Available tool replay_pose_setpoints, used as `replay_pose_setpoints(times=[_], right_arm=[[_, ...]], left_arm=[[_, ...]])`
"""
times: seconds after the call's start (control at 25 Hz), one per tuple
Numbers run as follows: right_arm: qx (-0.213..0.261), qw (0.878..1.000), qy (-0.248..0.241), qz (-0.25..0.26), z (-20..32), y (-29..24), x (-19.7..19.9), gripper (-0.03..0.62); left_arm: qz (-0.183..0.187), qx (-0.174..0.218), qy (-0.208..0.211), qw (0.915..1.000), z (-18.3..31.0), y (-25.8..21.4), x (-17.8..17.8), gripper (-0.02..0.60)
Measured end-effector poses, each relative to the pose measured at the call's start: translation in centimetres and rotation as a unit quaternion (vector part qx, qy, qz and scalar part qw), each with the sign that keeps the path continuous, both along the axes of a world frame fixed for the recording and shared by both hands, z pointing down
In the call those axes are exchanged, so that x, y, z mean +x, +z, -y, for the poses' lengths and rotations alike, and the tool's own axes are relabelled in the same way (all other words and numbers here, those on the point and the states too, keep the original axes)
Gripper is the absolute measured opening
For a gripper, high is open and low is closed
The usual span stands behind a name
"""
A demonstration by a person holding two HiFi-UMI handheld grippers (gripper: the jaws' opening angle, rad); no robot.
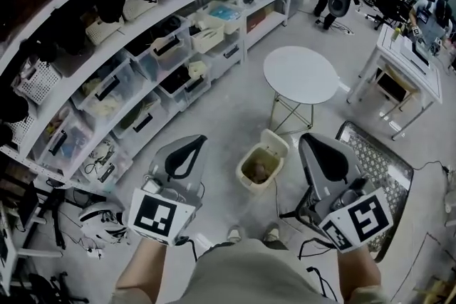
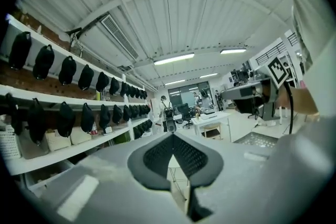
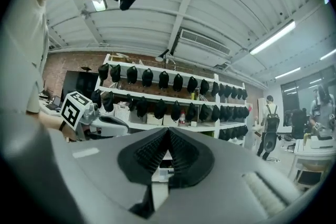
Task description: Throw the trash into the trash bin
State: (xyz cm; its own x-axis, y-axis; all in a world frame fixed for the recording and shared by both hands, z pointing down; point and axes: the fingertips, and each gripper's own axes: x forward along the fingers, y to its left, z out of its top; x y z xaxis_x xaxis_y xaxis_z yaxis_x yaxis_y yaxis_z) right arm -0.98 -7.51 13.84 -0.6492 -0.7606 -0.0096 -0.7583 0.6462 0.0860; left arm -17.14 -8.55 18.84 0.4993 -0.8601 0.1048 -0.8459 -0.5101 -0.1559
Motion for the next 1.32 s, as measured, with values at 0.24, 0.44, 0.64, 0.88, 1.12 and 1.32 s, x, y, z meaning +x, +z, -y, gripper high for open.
replay_pose_setpoints(times=[0.24, 0.44, 0.64, 0.88, 1.12, 1.32], right_arm=[[0.045, 0.999, -0.011, 0.025, -4.0, -4.1, 0.9, 0.005], [0.049, 0.998, -0.024, 0.023, -5.1, -4.2, 1.3, 0.005], [0.027, 0.999, -0.026, 0.018, -4.3, -2.3, 1.4, 0.005], [0.014, 0.999, -0.027, 0.017, -3.6, -1.3, 1.3, 0.005], [0.014, 1.000, -0.020, 0.010, -2.9, -1.3, 1.0, 0.005], [0.000, 1.000, -0.018, 0.013, -2.4, -1.1, 0.5, 0.005]], left_arm=[[0.006, 0.009, 0.006, 0.9999, -3.2, -1.2, 0.7, 0.002], [-0.003, 0.001, 0.011, 0.9999, -4.0, -0.9, 1.9, 0.002], [-0.008, -0.002, 0.012, 0.9999, -3.7, -0.7, 2.5, 0.002], [-0.007, -0.001, 0.013, 0.9999, -3.5, -0.7, 2.6, 0.002], [-0.020, 0.011, 0.000, 0.9997, -3.3, -1.7, 1.3, 0.002], [-0.014, 0.010, 0.005, 0.9998, -3.3, -2.1, 0.5, 0.002]])
